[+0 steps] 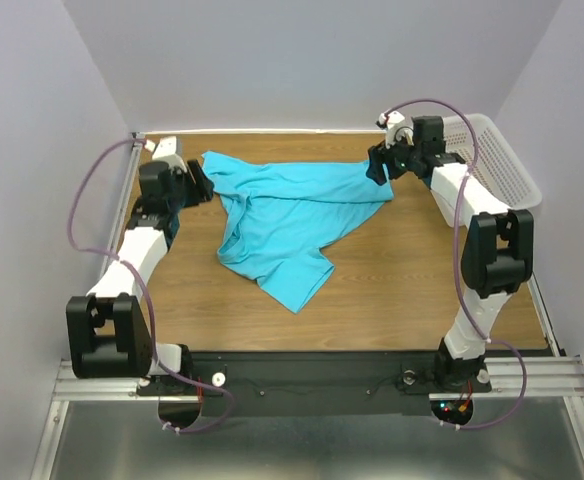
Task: Fold and stack the t-shirts
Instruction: Flatten the tshirt out
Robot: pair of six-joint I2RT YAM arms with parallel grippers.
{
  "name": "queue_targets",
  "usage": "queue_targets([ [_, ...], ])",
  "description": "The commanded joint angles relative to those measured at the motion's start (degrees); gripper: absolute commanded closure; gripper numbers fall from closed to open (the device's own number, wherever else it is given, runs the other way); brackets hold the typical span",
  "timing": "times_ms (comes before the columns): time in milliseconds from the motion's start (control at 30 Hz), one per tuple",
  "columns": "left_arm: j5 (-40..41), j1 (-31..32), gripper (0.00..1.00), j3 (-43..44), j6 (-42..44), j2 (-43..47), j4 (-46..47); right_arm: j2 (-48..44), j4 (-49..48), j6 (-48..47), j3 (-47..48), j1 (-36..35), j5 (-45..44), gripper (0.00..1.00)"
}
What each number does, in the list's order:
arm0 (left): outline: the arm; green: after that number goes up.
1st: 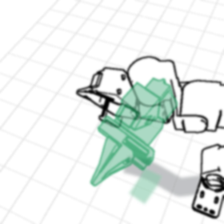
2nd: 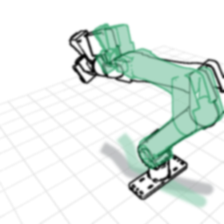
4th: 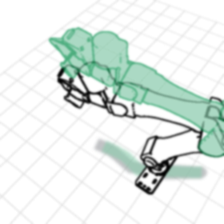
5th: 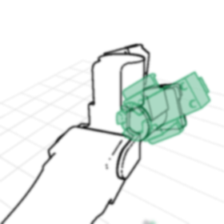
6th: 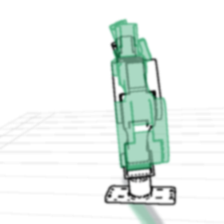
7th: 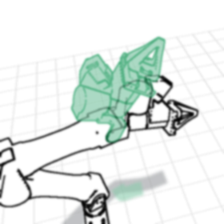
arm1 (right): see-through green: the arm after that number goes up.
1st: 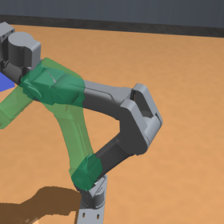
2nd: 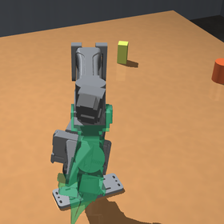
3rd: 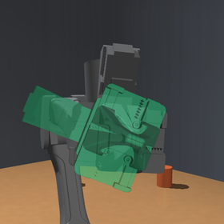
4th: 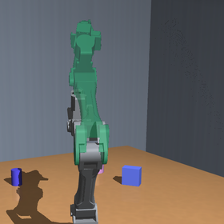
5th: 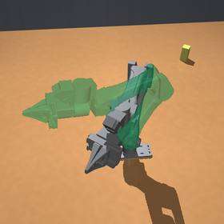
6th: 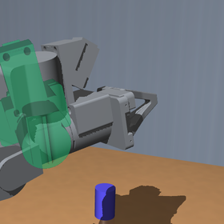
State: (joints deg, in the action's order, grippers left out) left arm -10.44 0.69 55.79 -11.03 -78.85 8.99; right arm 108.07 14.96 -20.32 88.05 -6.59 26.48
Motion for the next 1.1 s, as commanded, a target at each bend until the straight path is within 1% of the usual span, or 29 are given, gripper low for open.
queue_targets([
  [0, -11.88, 0.80, 0.35, -10.16, -12.34, 3.96, 1.38, 2.66, 3.23, -8.16, -0.43, 0.17, -5.37, 0.27],
  [33, -12.32, 2.02, 0.34, -13.31, -14.53, 5.62, 2.25, 4.58, 3.41, -7.55, 0.27, 0.26, -8.08, 0.27],
  [133, -11.10, 4.92, 0.34, -16.84, -17.52, 7.91, 3.04, 7.58, 3.41, -5.71, 2.91, 0.35, -11.79, 0.27],
  [167, -10.57, 7.55, 0.34, -18.59, -18.76, 8.10, 3.66, 9.33, 3.41, -4.39, 4.48, 0.35, -13.80, 0.28],
  [233, -8.12, 10.28, 0.34, -19.49, -19.73, 7.84, 3.75, 10.84, 3.50, -3.24, 5.64, 0.44, -14.61, 0.29],
  [267, -7.33, 13.17, 0.34, -20.19, -20.17, 7.57, 4.01, 11.54, 3.50, -2.37, 6.51, 0.44, -15.40, 0.30],
  [367, -4.60, 17.05, 0.34, -20.90, -21.58, 6.26, 4.54, 13.21, 3.67, -0.96, 7.48, 0.35, -16.63, 0.31],
  [433, -3.37, 18.47, 0.34, -21.16, -22.10, 4.94, 4.89, 13.92, 3.85, -0.60, 7.57, 0.35, -16.81, 0.31],
  [500, -3.19, 20.04, 0.34, -21.34, -22.37, 3.97, 5.86, 14.27, 4.02, -0.08, 7.49, 0.35, -16.55, 0.34],
  [600, -2.93, 22.68, 0.34, -20.55, -22.37, -0.41, 6.83, 14.89, 5.34, 0.80, 7.66, 0.44, -15.50, 0.43],
  [633, -2.84, 23.47, 0.34, -20.11, -22.11, -1.65, 6.91, 14.80, 5.60, 1.07, 7.75, 0.44, -14.97, 0.48],
  [667, -2.83, 24.18, 0.34, -19.15, -21.59, -2.79, 7.00, 14.45, 5.95, 1.33, 7.75, 0.35, -13.92, 0.63],
  [700, -2.83, 24.97, 0.34, -18.53, -21.23, -4.19, 6.91, 14.19, 6.04, 1.59, 7.92, 0.35, -13.56, 0.73],
  [733, -3.01, 26.54, 0.34, -17.48, -20.88, -6.56, 6.91, 13.84, 6.39, 2.03, 8.10, 0.44, -12.52, 0.88],
  [767, -3.01, 27.43, 0.34, -16.95, -20.09, -7.71, 6.83, 12.61, 6.48, 2.30, 8.19, 0.61, -11.98, 0.95],
  [800, -3.01, 28.31, 0.34, -16.33, -19.65, -8.77, 6.48, 11.99, 6.48, 2.73, 8.45, 0.61, -11.54, 1.00],
  [833, -2.84, 28.92, 0.34, -15.80, -19.39, -10.78, 6.04, 11.20, 6.48, 3.17, 8.80, 0.79, -11.02, 1.00],
  [933, -2.14, 31.30, 0.34, -14.66, -18.25, -12.90, 4.55, 9.10, 6.40, 7.91, 12.05, 1.93, -8.99, 0.99],
  [1000, -1.52, 32.18, 0.34, -14.74, -17.89, -13.08, 3.49, 8.74, 6.31, 13.79, 15.81, 2.81, -6.10, 0.99],
  [1033, -1.08, 32.27, 0.34, -15.01, -17.80, -12.91, 3.31, 9.17, 5.96, 18.77, 17.23, 3.85, -4.87, 0.99],
  [1067, -1.08, 32.27, 0.34, -15.53, -17.80, -12.82, 3.14, 9.78, 5.78, 21.87, 18.55, 4.13, -3.21, 0.99],
])
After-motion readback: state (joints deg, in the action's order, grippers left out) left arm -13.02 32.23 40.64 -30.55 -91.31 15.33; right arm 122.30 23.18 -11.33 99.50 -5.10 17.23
